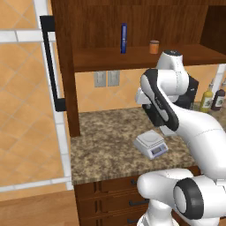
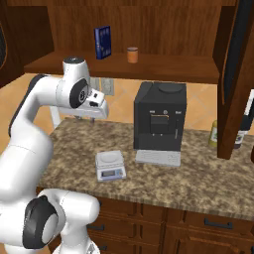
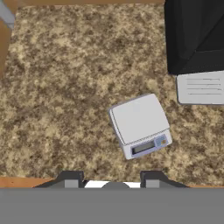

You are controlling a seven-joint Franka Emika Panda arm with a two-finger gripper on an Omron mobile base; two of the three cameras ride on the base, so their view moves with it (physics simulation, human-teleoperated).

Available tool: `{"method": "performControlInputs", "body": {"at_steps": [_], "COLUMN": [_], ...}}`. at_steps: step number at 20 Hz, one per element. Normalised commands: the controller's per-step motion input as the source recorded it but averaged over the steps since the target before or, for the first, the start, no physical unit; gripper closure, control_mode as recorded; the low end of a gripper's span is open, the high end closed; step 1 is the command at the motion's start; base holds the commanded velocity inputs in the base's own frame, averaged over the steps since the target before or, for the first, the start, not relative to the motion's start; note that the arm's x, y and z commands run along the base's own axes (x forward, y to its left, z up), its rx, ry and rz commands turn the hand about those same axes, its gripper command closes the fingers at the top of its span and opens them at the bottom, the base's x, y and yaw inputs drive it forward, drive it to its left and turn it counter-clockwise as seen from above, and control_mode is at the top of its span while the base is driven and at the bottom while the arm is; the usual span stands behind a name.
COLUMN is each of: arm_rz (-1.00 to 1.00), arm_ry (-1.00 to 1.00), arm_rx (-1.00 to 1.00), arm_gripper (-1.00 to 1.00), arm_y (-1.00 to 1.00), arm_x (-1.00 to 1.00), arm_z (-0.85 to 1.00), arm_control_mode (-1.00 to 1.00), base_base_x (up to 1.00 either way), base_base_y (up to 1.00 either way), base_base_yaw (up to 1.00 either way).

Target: Pick the jam and place it on the digital scale for weighing, and close the cabinet.

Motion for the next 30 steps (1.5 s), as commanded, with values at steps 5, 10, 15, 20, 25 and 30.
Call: {"method": "performControlInputs", "body": {"at_steps": [5, 10, 15, 20, 25, 30], "arm_rz": [0.00, 0.00, 0.00, 0.00, 0.00, 0.00], "arm_ry": [-0.07, -0.42, -0.38, -0.20, -0.17, -0.25], "arm_rx": [-0.01, 0.00, 0.00, 0.00, 0.00, 0.00], "arm_gripper": [-1.00, -1.00, -1.00, -1.00, -1.00, -1.00], "arm_y": [0.00, 0.00, 0.00, -0.03, -0.09, -0.16], "arm_x": [-0.73, -0.81, -0.55, -0.34, -0.05, -0.06], "arm_z": [0.00, 0.31, 0.66, 0.77, 0.73, 0.78], "arm_control_mode": [-1.00, -1.00, -1.00, -1.00, -1.00, -1.00], "base_base_x": [0.00, 0.00, 0.00, 0.00, 0.00, 0.00], "base_base_y": [0.00, 0.00, 0.00, 0.00, 0.00, 0.00], "base_base_yaw": [0.00, 0.00, 0.00, 0.00, 0.00, 0.00]}}
